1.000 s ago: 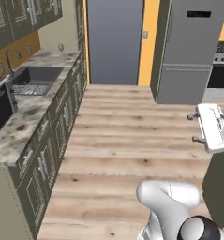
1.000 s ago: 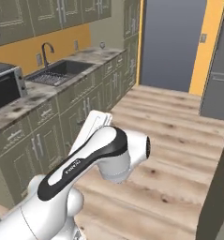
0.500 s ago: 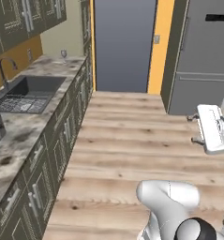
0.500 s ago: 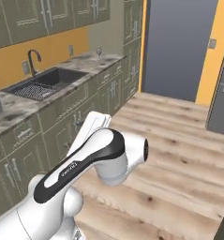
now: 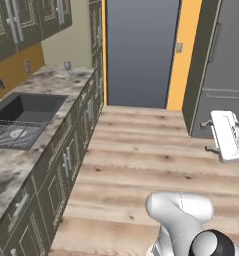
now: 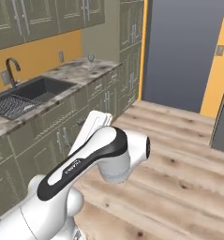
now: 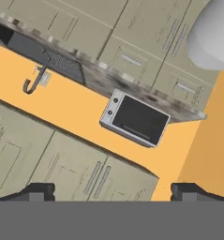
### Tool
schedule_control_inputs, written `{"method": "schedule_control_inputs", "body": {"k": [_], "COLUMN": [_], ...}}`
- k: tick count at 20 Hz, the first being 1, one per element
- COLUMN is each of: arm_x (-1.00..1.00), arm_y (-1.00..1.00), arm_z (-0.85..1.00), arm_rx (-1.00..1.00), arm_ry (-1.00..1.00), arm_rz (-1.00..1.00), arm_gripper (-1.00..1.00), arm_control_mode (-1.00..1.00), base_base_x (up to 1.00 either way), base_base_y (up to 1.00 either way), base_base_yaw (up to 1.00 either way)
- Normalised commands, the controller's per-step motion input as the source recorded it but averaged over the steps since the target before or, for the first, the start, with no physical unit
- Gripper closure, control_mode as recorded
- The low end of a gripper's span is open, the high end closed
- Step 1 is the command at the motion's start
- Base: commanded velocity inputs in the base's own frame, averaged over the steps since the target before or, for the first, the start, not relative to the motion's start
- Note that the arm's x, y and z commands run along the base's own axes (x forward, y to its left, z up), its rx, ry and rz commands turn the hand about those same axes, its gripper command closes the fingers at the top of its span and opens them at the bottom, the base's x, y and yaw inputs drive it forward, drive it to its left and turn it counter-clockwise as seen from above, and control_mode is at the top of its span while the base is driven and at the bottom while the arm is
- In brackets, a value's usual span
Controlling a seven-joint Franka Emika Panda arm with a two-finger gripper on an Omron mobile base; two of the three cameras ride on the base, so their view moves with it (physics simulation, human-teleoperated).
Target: Retrieve the wine glasses from the counter and place one next to each plate.
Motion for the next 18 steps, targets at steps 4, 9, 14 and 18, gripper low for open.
{"method": "schedule_control_inputs", "body": {"k": [4, 9, 14, 18], "arm_x": [0.0, 0.0, 0.0, 0.0], "arm_y": [0.0, 0.0, 0.0, 0.0], "arm_z": [0.0, 0.0, 0.0, 0.0], "arm_rx": [0.0, 0.0, 0.0, 0.0], "arm_ry": [0.0, 0.0, 0.0, 0.0], "arm_rz": [0.0, 0.0, 0.0, 0.0], "arm_gripper": [-1.0, -1.0, -1.0, -1.0], "arm_control_mode": [1.0, 1.0, 1.0, 1.0], "base_base_x": [1.0, 1.0, 1.0, 1.0], "base_base_y": [0.0, 0.0, 0.1, 0.37], "base_base_yaw": [0.1, 0.08, 0.04, 0.0]}}
